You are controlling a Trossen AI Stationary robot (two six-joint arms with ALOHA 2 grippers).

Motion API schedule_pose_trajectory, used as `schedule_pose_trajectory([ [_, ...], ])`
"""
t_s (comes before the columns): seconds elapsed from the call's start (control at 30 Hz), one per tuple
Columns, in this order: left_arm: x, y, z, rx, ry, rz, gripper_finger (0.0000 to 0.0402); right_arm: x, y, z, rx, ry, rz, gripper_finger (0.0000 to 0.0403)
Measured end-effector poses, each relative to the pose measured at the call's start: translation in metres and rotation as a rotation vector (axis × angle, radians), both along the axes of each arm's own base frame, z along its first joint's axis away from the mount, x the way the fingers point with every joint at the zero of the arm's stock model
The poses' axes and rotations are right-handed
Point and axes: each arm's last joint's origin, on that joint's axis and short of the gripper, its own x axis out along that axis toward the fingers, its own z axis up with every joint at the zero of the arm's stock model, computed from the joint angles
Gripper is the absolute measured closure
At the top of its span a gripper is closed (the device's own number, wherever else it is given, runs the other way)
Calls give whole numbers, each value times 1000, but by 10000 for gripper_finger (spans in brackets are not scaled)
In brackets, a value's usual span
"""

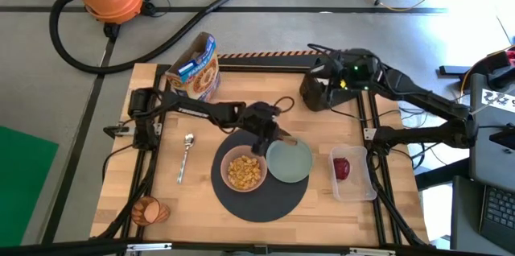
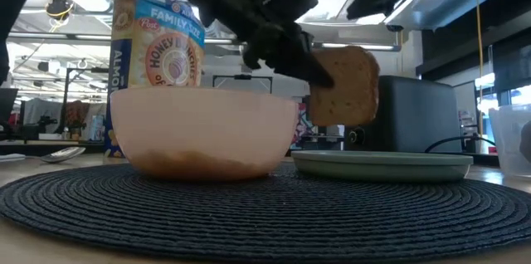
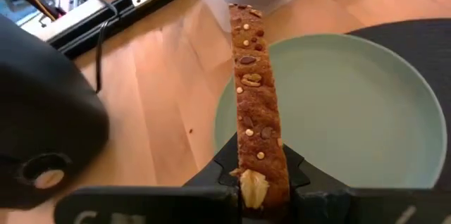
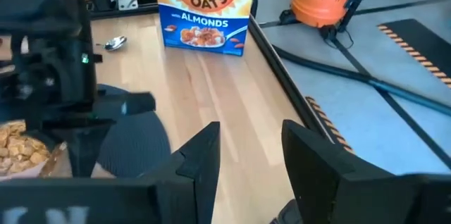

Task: Arrange a breakfast setting
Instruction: Put the toasted bread from the toaster on the light blue plate

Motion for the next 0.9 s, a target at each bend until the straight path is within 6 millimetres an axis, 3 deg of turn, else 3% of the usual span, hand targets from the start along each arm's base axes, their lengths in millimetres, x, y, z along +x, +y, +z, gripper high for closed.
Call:
schedule_pose_trajectory([
  [0.33, 9, -24, -31, 107, 53, -70, 378, 6, 13, -2, 15, -16, 0, 263],
  [0.7, 7, -35, -34, 196, 95, -106, 376, 10, 32, -1, -40, -2, -1, 263],
  [0.9, 6, -45, -35, 216, 101, -139, 326, 11, 35, -1, -33, -4, 5, 263],
])
